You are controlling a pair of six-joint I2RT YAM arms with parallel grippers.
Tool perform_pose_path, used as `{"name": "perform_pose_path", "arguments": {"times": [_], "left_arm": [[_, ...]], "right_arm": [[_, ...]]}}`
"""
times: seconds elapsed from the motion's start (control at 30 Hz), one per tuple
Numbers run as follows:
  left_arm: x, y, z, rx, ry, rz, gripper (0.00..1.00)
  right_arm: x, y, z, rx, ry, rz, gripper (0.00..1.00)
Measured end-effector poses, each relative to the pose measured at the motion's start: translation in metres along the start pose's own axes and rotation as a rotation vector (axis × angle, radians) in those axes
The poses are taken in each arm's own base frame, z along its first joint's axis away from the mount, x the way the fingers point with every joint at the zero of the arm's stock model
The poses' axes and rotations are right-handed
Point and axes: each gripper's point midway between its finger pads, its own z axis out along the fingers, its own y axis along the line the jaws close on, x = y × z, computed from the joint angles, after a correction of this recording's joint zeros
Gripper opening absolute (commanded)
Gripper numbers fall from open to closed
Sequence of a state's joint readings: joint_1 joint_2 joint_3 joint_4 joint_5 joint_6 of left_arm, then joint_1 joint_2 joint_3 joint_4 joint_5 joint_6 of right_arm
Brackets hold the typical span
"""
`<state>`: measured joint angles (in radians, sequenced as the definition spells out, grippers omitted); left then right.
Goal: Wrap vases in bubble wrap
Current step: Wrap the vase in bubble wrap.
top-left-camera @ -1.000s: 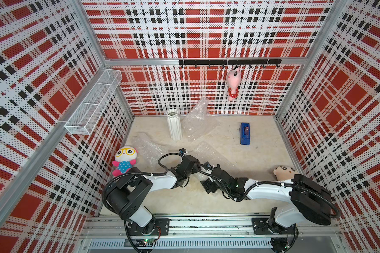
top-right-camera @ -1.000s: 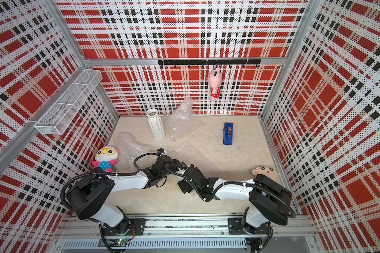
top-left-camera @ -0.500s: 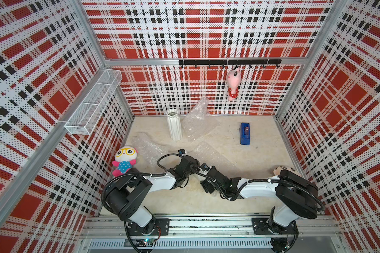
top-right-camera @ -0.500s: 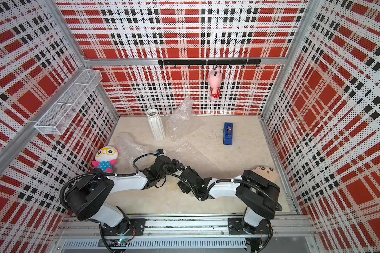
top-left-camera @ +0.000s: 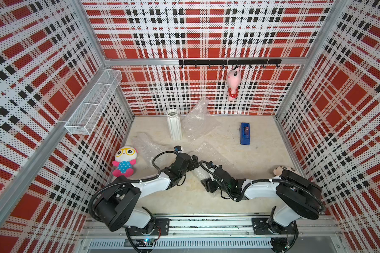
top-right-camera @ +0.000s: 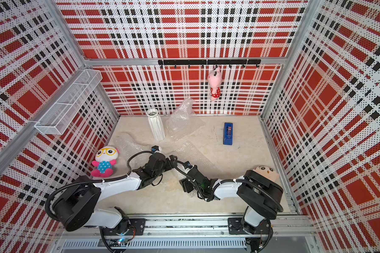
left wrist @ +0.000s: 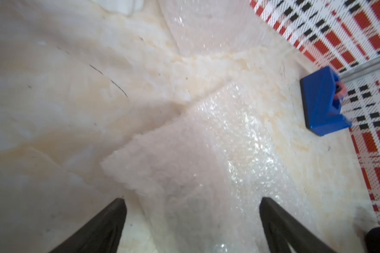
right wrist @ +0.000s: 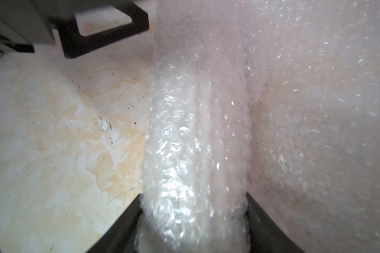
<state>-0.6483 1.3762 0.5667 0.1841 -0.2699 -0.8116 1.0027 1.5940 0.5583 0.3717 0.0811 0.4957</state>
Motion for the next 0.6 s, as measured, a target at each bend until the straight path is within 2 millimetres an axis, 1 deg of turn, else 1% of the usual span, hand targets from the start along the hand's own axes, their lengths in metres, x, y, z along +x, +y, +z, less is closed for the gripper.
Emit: {"name": "perform_pose_path", "arguments": {"times": [0.1,0.13,0.2,0.3,0.43,0.5,0.6], "left_arm": [[-0.012,0.001,-0.012,0.007,-0.05,-0.012,0.99],[-0.012,0.001,-0.014,0.007,-0.054,-0.013,1.0],[-0.009,0.004,-0.013,0.004,-0.046,-0.012,0.99],[0.003,0.006,-0.008,-0.006,-0.016,0.001,0.97],[0.027,0.007,0.003,-0.026,0.048,0.034,0.96],[0.036,0.004,0.01,-0.033,0.076,0.051,0.95],[0.045,-0.002,0.017,-0.029,0.107,0.066,0.91]], "right_arm": [[0.0,0.001,-0.001,-0.05,-0.017,0.088,0.66],[0.001,0.001,-0.002,-0.068,-0.022,0.122,0.66],[0.002,0.001,-0.003,-0.102,-0.03,0.184,0.64],[0.001,0.0,-0.001,-0.146,-0.044,0.275,0.64],[-0.001,0.003,0.001,-0.182,-0.046,0.346,0.65],[-0.001,0.005,0.001,-0.196,-0.044,0.365,0.66],[0.0,0.007,0.002,-0.212,-0.044,0.388,0.66]]}}
